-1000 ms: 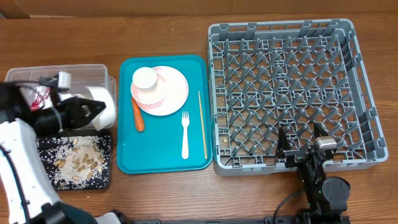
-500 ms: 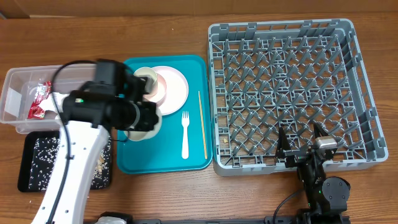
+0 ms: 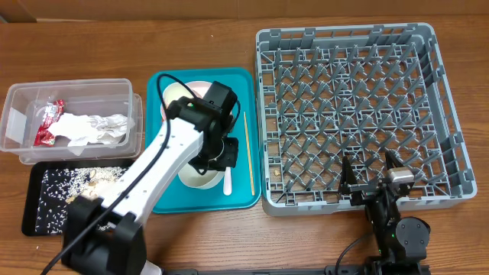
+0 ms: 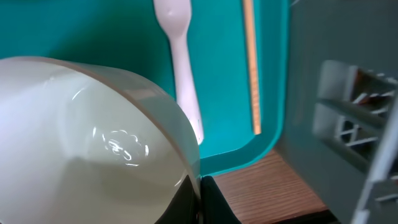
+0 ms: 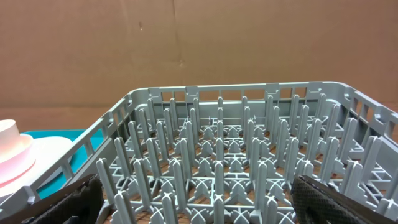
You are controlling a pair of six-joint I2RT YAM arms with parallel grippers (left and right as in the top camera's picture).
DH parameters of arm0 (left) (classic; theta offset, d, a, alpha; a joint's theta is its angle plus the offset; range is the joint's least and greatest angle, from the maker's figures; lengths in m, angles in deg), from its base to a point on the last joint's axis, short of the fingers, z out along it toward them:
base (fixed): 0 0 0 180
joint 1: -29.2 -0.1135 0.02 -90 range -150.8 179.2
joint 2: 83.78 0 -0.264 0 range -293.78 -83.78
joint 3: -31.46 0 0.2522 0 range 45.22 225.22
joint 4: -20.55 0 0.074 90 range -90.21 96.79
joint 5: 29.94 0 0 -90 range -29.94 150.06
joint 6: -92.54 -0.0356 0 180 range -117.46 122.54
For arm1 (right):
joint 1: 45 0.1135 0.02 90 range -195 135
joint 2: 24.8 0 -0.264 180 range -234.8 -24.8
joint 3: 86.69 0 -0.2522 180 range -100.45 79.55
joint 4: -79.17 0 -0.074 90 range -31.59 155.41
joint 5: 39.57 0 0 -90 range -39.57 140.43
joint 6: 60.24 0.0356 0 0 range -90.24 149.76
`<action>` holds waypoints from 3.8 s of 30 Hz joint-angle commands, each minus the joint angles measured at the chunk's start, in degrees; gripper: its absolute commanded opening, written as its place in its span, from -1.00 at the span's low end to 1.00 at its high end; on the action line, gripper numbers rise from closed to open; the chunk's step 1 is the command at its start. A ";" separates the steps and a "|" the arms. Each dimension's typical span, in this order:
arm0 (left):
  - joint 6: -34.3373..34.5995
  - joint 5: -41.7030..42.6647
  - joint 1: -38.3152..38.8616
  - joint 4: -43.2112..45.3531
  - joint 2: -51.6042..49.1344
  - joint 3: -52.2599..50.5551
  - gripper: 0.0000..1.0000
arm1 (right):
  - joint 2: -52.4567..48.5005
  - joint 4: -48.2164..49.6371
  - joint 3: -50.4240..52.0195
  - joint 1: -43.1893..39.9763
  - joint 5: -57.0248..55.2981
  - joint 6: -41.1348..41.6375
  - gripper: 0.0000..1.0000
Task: Sort waste into correct bins and load items into the dishwasher
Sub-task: 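Carry the emptied bowl back right over the teal tray, then lower the white bowl onto the teal tray and open the left gripper, then reach the left gripper to the orange carrot and grasp it, then carry the carrot left over the black tray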
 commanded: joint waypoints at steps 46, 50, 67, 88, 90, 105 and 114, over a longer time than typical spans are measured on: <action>-0.74 -2.73 0.04 -0.37 -3.30 7.76 -0.42 | 0.44 0.28 0.61 -0.22 -0.07 0.26 1.00; 2.45 -11.21 -1.86 -5.25 -3.30 15.32 -0.50 | 0.44 0.28 0.61 -0.22 -0.09 0.26 1.00; 11.30 -16.81 -19.08 5.22 -3.30 1.95 -0.92 | 0.44 0.28 0.61 -0.22 -0.09 0.26 1.00; 11.30 -19.32 -21.18 14.80 -3.41 -6.71 -0.55 | 0.44 0.28 0.61 -0.22 -0.09 0.26 1.00; 11.28 -19.58 -21.18 15.41 -3.43 -6.95 -0.49 | 0.44 0.28 0.61 -0.22 -0.09 0.26 1.00; 11.06 -20.26 -21.20 26.53 -3.50 -14.84 -0.15 | 0.44 0.28 0.61 -0.22 -0.07 0.26 1.00; 11.06 -20.44 -21.18 31.43 -7.21 -16.65 -0.08 | 0.44 0.28 0.61 -0.22 -0.09 0.26 1.00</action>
